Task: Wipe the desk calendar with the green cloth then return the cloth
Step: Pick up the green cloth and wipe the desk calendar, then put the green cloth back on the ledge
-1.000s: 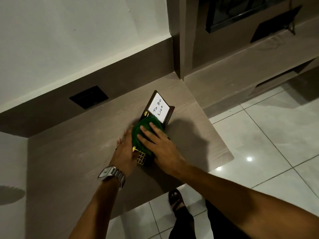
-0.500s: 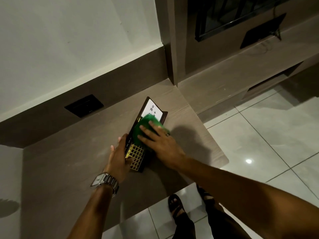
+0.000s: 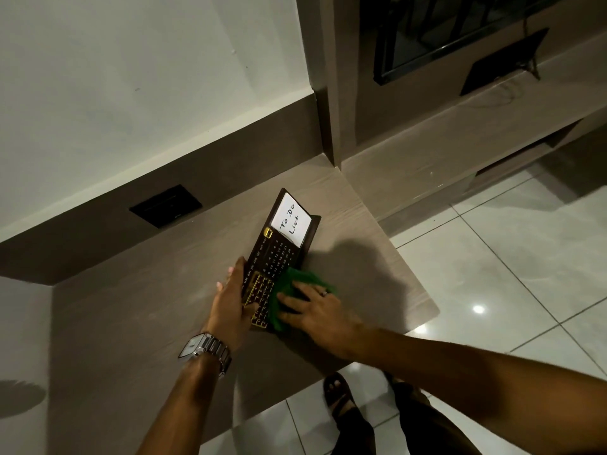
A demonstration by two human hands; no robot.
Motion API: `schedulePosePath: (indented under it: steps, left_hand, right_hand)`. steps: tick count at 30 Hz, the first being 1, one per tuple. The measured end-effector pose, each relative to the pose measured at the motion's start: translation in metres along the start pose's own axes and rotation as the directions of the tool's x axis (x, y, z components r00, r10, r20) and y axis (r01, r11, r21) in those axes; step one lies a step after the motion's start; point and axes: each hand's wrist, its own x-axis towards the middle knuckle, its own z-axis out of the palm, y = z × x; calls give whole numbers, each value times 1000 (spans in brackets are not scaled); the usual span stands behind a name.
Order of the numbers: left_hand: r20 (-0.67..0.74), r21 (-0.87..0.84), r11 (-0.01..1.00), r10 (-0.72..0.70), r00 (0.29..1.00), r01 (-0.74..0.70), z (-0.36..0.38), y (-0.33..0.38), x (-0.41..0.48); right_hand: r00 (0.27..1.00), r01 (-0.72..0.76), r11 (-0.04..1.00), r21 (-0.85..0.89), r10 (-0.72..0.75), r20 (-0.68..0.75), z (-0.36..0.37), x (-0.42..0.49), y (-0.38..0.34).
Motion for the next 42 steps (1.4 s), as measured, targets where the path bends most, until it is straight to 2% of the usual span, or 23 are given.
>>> schedulePosePath:
  steps: [3,5,9,10,11,12,13,14,17,19,20,21,24,26,29,32,34,36,38,40,42]
  left_hand:
    - [-44,13,998,65,997,-64,0,-2,-1]
    - [-28,11,999,52,998,-51,0,-3,-1]
    - [-41,45,997,72,997,-70,0,-4,-1]
    - [-57,50,994,96,994,-93,-1,-5,-1]
    - [-63,61,992,114,991,-110,-1,-7,-2]
    - [-59,61,992,115,992,-111,-3,-8,-2]
    - [-46,50,993,106,993,-104,-5,-9,-3]
    - [-35,41,994,101,994,-100,-8,-10,-3]
    - [-60,94,987,138,989,-132,-16,-7,-4]
    - [-158,203,966,195,968,-162,-17,3,-6]
    - [-214,271,945,243,946,-181,-14,9,-7]
    - [-252,338,916,308,917,-215,-10,17,-7]
    - [-247,444,813,515,821,-377,22,43,-7]
    - [-158,469,751,589,793,-464,57,57,-4]
    - [24,469,724,562,827,-506,107,62,4]
    - [157,480,734,468,870,-481,145,50,19]
    - [176,481,742,440,880,-467,158,41,26]
    - [172,467,753,437,883,-464,166,36,34]
    - [159,457,753,456,876,-475,168,35,40]
    - [160,460,743,469,869,-486,169,36,47]
    - [169,469,738,465,869,-486,168,36,51]
  right_hand:
    - [968,173,974,146,-195,155,-14,-8,-6]
    - [962,152,928,340,-217,164,-25,-13,-10]
    - [998,-4,796,605,-38,58,-45,-22,-1]
    - [998,-59,726,685,36,48,-50,-24,4]
    - [989,-125,604,787,135,54,-56,-26,11]
    - [968,-168,430,887,244,65,-63,-27,18]
    - [931,-173,258,951,358,73,-68,-29,27]
    - [874,-162,129,978,479,82,-73,-31,38]
    - [635,-71,-121,990,760,138,-75,-36,74]
    - [449,34,-373,927,834,320,-72,-39,99]
    - [398,73,-457,887,829,394,-70,-41,111]
    - [376,82,-500,862,817,438,-68,-43,121]
    - [336,92,-504,859,828,450,-64,-46,152]
    - [321,124,-465,877,855,408,-67,-39,173]
    - [313,170,-443,880,871,378,-72,-19,206]
    - [338,242,-507,828,844,418,-69,2,243]
    - [382,317,-555,769,817,433,-59,14,264]
    - [374,345,-550,760,824,426,-44,28,282]
    - [289,265,-484,834,865,410,-28,37,293]
    - [165,119,-401,908,910,380,-13,44,302]
    - [73,-11,-307,952,949,307,-2,51,310]
